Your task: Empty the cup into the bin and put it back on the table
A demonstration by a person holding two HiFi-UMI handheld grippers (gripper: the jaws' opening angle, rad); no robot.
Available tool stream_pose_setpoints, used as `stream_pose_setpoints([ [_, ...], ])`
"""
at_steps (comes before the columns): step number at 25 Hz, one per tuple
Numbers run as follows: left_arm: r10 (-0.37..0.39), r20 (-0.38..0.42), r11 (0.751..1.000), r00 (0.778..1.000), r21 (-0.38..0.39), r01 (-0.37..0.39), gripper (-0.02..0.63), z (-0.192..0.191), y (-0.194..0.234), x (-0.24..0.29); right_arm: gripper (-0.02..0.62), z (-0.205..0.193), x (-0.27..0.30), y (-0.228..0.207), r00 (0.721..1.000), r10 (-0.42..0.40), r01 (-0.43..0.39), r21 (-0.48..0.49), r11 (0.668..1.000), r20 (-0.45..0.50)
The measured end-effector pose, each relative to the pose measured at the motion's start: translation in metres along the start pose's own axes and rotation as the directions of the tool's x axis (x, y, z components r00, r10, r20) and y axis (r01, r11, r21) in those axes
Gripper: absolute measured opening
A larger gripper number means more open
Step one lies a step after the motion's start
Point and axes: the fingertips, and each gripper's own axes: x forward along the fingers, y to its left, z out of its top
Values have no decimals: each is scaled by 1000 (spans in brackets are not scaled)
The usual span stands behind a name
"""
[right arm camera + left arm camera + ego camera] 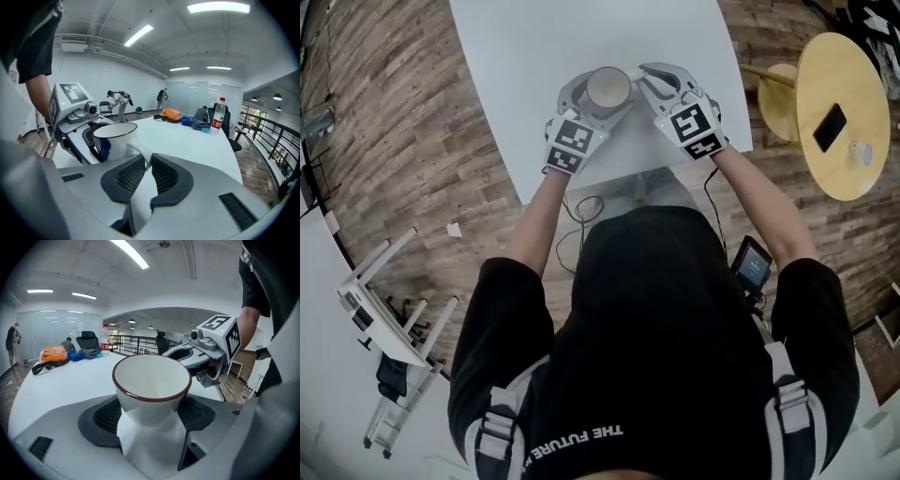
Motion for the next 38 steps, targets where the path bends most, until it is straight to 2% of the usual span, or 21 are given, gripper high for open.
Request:
stream_pose_setpoints([
  [5,-2,-26,1000,1000,21,3,362,-11,10,14,52,-16,15,-7,1000,-8,8,28,1000,-6],
  [11,1,-21,999,1000,48,0,362,-17,12,17,52,-26,21,-6,1000,0,1,59,998,-19],
  [16,12,-38,999,999,42,-10,362,-21,11,17,54,-30,21,-6,1000,3,-2,100,995,-14],
  [26,2,-65,999,998,40,1,364,-19,11,16,54,-29,20,-6,999,4,0,88,996,-38],
  [33,34,-45,999,998,15,-33,364,-17,7,-2,94,-33,3,-10,997,-28,36,113,993,-71],
  [38,73,-6,997,997,18,-73,364,-16,11,-46,94,-21,-19,-5,997,-32,38,91,995,-73],
])
